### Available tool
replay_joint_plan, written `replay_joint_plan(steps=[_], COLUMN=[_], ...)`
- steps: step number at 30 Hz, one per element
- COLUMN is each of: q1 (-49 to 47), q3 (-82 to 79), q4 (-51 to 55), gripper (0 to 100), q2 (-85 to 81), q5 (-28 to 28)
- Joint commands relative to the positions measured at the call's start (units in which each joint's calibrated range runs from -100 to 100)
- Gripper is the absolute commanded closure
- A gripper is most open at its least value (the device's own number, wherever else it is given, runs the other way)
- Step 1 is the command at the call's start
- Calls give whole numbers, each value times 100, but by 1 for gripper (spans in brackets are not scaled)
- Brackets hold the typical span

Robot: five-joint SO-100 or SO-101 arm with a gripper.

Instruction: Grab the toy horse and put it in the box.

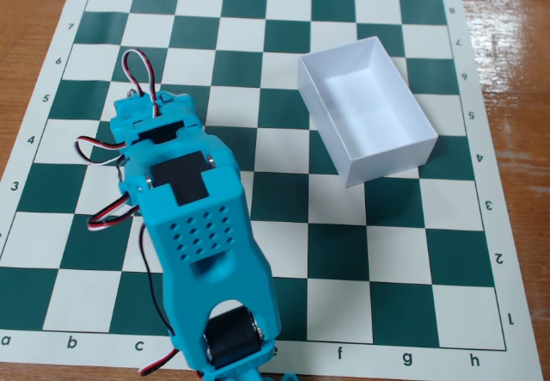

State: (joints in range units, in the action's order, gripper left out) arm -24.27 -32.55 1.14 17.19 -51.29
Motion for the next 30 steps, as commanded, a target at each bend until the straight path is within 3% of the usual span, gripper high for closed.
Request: replay_joint_plan(steps=[1,15,30], q1=[-87,206,2070], q3=[264,-18,-855], q4=[-97,36,2212], gripper=[100,100,100], q2=[24,-905,-3923], q5=[-7,52,23])
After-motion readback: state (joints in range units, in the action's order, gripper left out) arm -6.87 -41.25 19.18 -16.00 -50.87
